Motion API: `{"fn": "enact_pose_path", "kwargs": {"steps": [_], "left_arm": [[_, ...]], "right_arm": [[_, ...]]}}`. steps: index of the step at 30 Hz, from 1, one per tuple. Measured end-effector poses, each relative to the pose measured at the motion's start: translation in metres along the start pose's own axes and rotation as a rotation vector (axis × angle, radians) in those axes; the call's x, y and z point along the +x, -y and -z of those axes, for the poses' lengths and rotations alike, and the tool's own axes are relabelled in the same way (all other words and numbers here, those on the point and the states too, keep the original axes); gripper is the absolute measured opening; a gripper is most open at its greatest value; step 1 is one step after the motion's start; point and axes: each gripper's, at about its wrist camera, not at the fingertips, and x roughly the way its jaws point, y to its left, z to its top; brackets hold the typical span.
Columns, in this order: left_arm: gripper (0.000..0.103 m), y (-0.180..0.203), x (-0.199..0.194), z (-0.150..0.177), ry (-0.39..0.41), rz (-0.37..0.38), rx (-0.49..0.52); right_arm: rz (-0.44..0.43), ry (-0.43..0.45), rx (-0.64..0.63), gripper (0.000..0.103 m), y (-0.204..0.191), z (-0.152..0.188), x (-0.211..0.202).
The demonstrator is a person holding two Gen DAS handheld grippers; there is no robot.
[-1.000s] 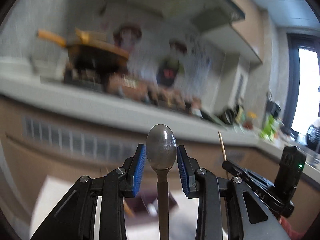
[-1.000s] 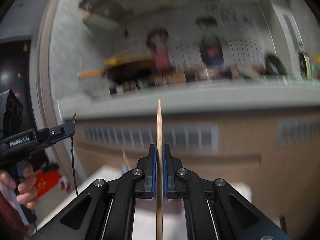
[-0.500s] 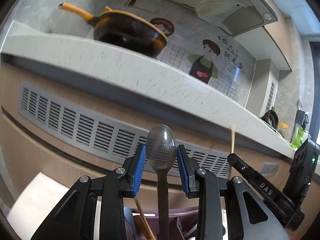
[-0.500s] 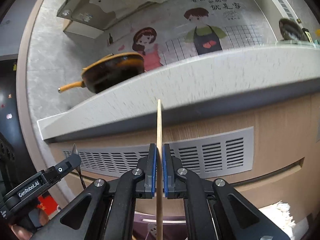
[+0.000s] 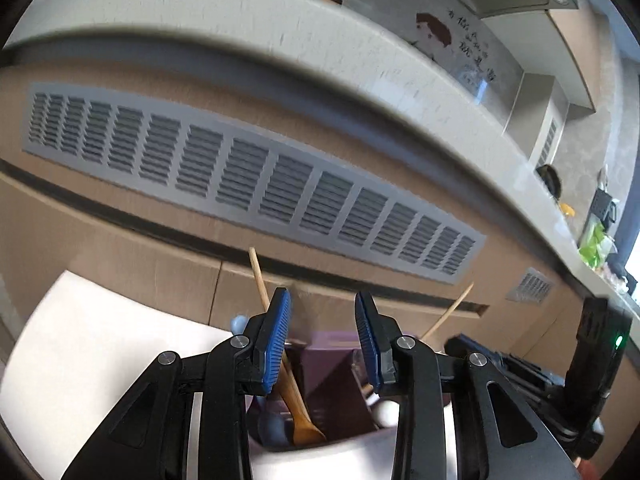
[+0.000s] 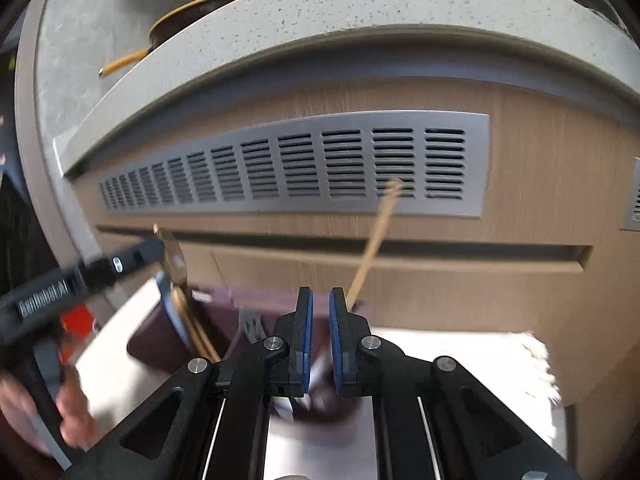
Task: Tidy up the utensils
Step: 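Grasp the black-handled spoon by its handle with the right gripper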
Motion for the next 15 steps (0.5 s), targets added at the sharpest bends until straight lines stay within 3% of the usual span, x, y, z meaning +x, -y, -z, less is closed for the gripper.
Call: {"fn": "enact_pose_path", "kwargs": {"steps": [3, 7, 11, 15], "left_arm": [[0.035, 0.001, -0.036, -0.01, 0.041, -0.031, 0.009], [0.036, -0.005, -0.068, -0.006, -0.001, -0.106, 0.018], [0.039, -0.027, -0.089, 0.028, -0.137, -0.195, 0.015], [0.039, -0.058, -0.109, 0.071, -0.282, -0.278, -0.029]], "right_arm": [[0.059, 0.018, -0.031, 0.009, -0.004, 0.007, -0.028], [0.069, 0.019, -0.05, 0.011, -0.013, 0.019, -0.064], [-0.038, -0.082, -0.082, 0.012, -0.034, 0.041, -0.075], [-0.191, -0.266, -0.103, 0.012, -0.063, 0.078, -0.069]]}}
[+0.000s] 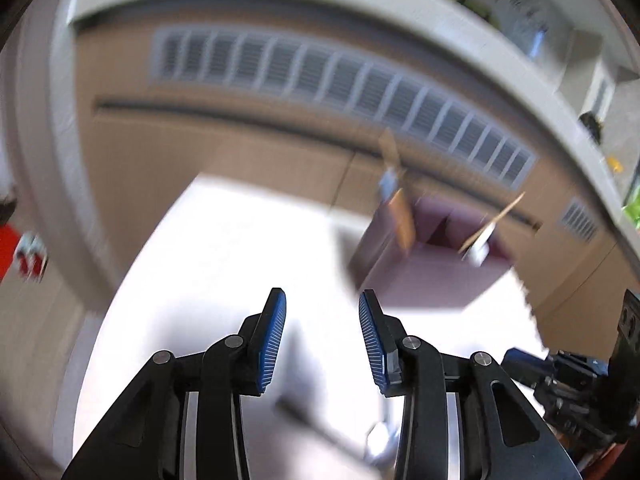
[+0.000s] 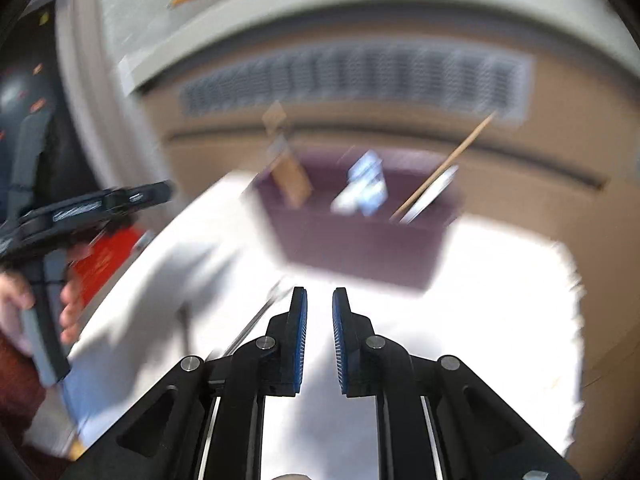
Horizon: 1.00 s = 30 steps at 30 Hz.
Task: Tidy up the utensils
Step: 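Grasp the black-handled spoon by its handle with the right gripper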
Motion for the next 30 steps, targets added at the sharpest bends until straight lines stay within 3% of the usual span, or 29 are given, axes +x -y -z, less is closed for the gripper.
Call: {"fn": "enact_pose_path", "kwargs": {"steps": [5, 8, 11, 18, 30], "left_arm": [[0.039, -0.043, -0.015, 0.028, -0.062, -0.074, -0.028], [0.039, -0.052, -0.021, 0.038, -0.072, -0.121, 0.011], [0.039, -0.054, -0.028, 0.044, -0.074, -0.132, 0.044], [0.039, -0.049, -0.034, 0.04, -0.083, -0.103, 0.055], [0.039, -0.037, -0.032, 0.038, -0.092, -0.086, 0.085]], "right_arm": [[-0.14, -0.173, -0.203, 0.012, -0.061, 0.04, 0.036], [-0.202, -0.22, -0.3, 0.012, -0.09, 0.048, 0.051], [-0.2, -0.24, -0.357, 0.012, -0.11, 0.05, 0.07], [-0.136, -0.282, -0.379, 0.013, -0.119, 0.031, 0.104], [-0.175, -0.261, -0.305, 0.011, -0.107, 0.034, 0.094]]}}
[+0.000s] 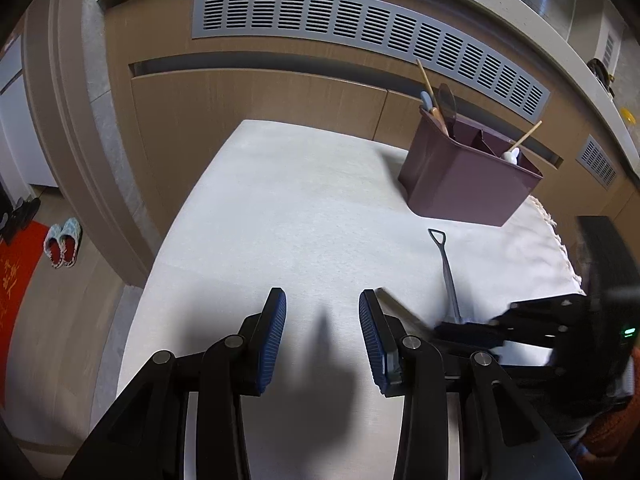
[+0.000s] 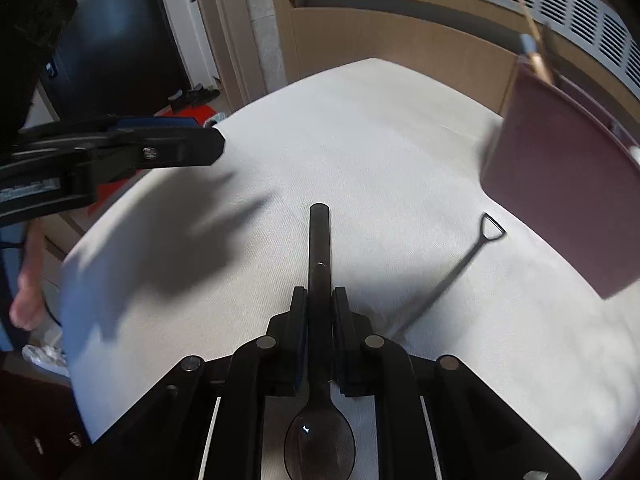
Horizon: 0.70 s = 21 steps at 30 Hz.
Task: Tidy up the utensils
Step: 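Grasp the black-handled spoon by its handle with the right gripper, then grasp the small metal shovel by its handle with the left gripper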
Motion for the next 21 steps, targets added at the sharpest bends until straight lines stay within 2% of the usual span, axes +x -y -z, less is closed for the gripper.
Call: {"fn": "enact_pose_path", "kwargs": {"steps": [5, 9, 14, 17, 21], "left_arm": [[0.039, 0.01, 0.004, -0.002, -0.011, 0.017, 0.018], [0.039, 0.024, 0.008, -0.003, -0.029, 0.044, 0.046], [0.039, 0.041, 0.033, 0.008, -0.167, 0.208, 0.006], [0.039, 0.059, 0.046, 0.017, -0.22, 0.239, 0.03], [0.039, 0.085, 0.061, 0.022, -0.262, 0.252, 0.061]], "right_arm": [[0.013, 0.07, 0.071, 0.011, 0.018, 0.02, -0.037], [0.071, 0.097, 0.17, 0.011, 0.05, 0.043, -0.063], [0.182, 0.104, 0.295, 0.011, 0.089, 0.078, -0.085], [0.252, 0.082, 0.362, 0.012, 0.111, 0.098, -0.093], [0.269, 0.094, 0.407, 0.013, 0.122, 0.116, -0.105]]}}
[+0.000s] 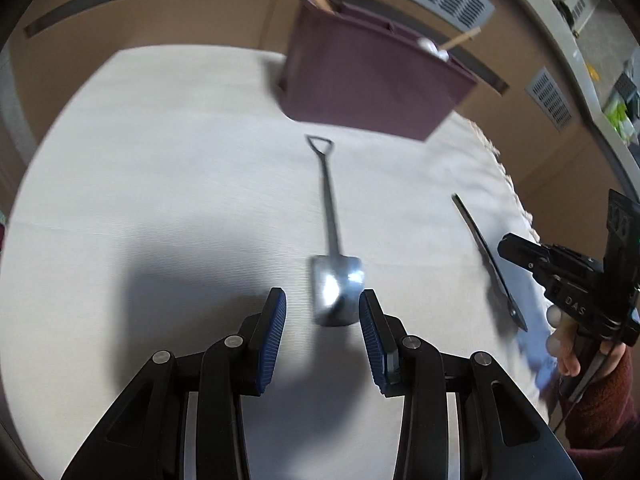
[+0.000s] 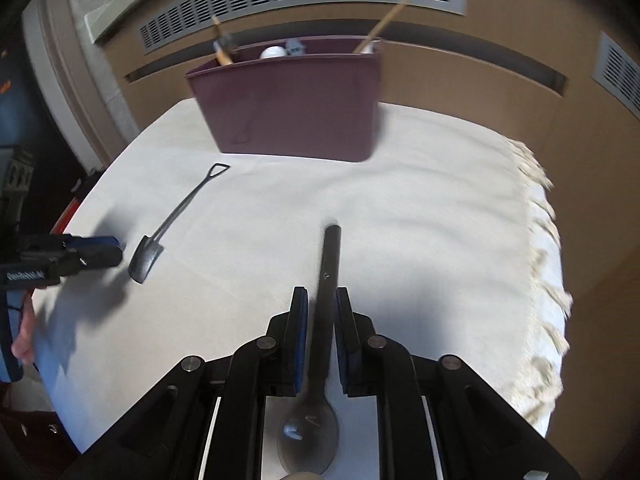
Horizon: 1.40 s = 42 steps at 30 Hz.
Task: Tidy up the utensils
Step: 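Grasp the small metal shovel by its handle with the left gripper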
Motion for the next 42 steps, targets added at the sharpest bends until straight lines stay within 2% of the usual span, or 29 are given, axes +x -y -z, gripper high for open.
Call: {"fn": "enact_pose_path", "kwargs": {"steps": [2, 3, 7, 9, 11, 13, 16, 18, 22, 24, 32, 34, 35, 38, 39, 42], "left_arm": [[0.039, 0.011, 0.006, -0.002, 0.009, 0.003, 0.009], [0.039, 0.018, 0.009, -0.004, -0.004, 0.028, 0.016], [0.039, 0.043, 0.027, -0.009, -0.112, 0.218, 0.006], [0.039, 0.062, 0.031, -0.013, -0.159, 0.293, 0.073], [0.039, 0.072, 0.027, -0.022, -0.15, 0.319, 0.136], [0.039, 0.075, 0.023, -0.038, -0.101, 0.317, 0.168], [0.039, 0.065, 0.034, -0.072, -0.061, 0.284, 0.153], [0.039, 0.056, 0.052, -0.094, -0.063, 0.252, 0.135], [0.039, 0.029, 0.072, -0.11, -0.11, 0.226, 0.078], [0.039, 0.014, 0.067, -0.105, -0.104, 0.256, 0.063], [0.039, -0.032, 0.022, -0.052, -0.121, 0.249, 0.001], [0.039, -0.032, 0.009, -0.041, -0.116, 0.231, 0.051], [0.039, -0.026, 0.001, -0.035, -0.096, 0.208, 0.127], [0.039, 0.002, -0.021, -0.014, -0.036, 0.116, 0.468], [0.039, 0.014, -0.023, -0.006, -0.041, 0.089, 0.571], [0.039, 0.035, -0.015, 0.005, -0.075, 0.006, 0.742]], "right_arm": [[-0.007, 0.002, 0.012, 0.013, 0.006, 0.006, -0.002], [-0.006, 0.004, 0.017, 0.013, 0.008, 0.008, -0.004], [0.001, 0.003, 0.052, 0.013, 0.014, 0.017, -0.003], [0.007, 0.002, 0.071, 0.013, 0.019, 0.02, -0.001], [0.011, 0.001, 0.085, 0.013, 0.022, 0.021, 0.002], [0.015, 0.002, 0.092, 0.013, 0.023, 0.023, 0.0], [0.016, 0.0, 0.1, 0.013, 0.024, 0.028, -0.001], [0.012, -0.005, 0.106, 0.013, 0.023, 0.031, 0.001], [0.035, -0.011, 0.106, 0.013, 0.018, 0.035, 0.001], [0.038, -0.014, 0.103, 0.013, 0.016, 0.036, 0.0], [0.01, -0.006, 0.137, 0.013, 0.023, 0.035, 0.002], [0.019, -0.006, 0.131, 0.013, 0.021, 0.034, 0.003], [0.024, -0.008, 0.126, 0.013, 0.021, 0.033, 0.004], [0.035, -0.012, 0.114, 0.014, 0.017, 0.033, 0.004], [0.037, -0.013, 0.113, 0.014, 0.016, 0.033, 0.003], [0.034, -0.018, 0.113, 0.015, 0.015, 0.034, 0.002]]}}
